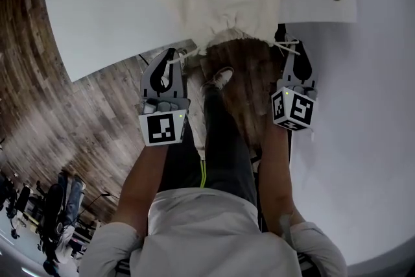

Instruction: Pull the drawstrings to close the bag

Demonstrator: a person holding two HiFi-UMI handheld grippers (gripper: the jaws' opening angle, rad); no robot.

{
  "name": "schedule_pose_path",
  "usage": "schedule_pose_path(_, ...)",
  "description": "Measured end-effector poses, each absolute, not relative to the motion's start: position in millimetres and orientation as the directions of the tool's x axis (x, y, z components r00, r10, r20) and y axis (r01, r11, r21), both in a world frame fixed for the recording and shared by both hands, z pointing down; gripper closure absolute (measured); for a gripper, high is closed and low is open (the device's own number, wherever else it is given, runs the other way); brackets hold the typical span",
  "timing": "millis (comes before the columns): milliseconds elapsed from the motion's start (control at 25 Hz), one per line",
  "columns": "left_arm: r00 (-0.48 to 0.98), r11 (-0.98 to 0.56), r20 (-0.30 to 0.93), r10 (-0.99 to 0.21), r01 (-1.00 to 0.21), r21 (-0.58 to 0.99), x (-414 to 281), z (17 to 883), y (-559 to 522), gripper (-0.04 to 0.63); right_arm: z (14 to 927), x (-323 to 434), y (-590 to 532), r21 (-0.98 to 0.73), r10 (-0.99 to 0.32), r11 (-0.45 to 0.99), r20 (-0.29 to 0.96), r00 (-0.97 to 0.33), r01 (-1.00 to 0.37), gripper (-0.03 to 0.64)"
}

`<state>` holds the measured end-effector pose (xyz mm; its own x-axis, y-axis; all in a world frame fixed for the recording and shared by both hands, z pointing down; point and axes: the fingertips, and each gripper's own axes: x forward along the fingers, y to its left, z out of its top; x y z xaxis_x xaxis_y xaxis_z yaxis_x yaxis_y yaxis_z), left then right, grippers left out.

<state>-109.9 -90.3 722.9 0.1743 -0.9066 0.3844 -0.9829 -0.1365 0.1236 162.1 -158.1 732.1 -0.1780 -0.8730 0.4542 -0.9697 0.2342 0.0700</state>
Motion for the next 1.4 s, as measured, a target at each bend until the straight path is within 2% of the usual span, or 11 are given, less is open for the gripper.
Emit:
schedule_pose_path(280,0.081,-0.09,0.344,-0.936,-0.996,-0.008,-148.8,674.1,-103.6,0.575,688.3,165.8,-171.7,0.12,-0.887,0.278,0.414,-0.206,-0.953,0.565)
schedule_pose_path(520,0.057,-0.057,0.35,-0.935,-0.998,0.01,-157.5,663.5,-108.8,0.575,678.7,174.4,-161.5,0.108,-0.855,0.332,0.454,-0.251,-0.937,0.565)
schedule_pose_path(920,-0.025,0.011,0.333,-0.943,-0.999,-0.044,-186.1,641.8,-112.9,0.575,640.3,213.3,-163.8,0.134,-0.903,0.233,0.398,-0.163,-0.963,0.574)
schedule_pose_path(1160,-0.082,0.037,0.315,-0.945,-0.988,-0.147,-208.6,605.8,-118.6,0.575,574.9,220.8,-166.7,0.229,-0.936,0.207,0.329,-0.124,-0.951,0.575)
schedule_pose_path(1400,-0.072,0.023,0.246,-0.967,-0.98,-0.195,-213.6,549.4,-122.2,0.575,513.9,230.9,-157.6,0.235,-0.964,0.129,0.257,-0.067,-0.963,0.575)
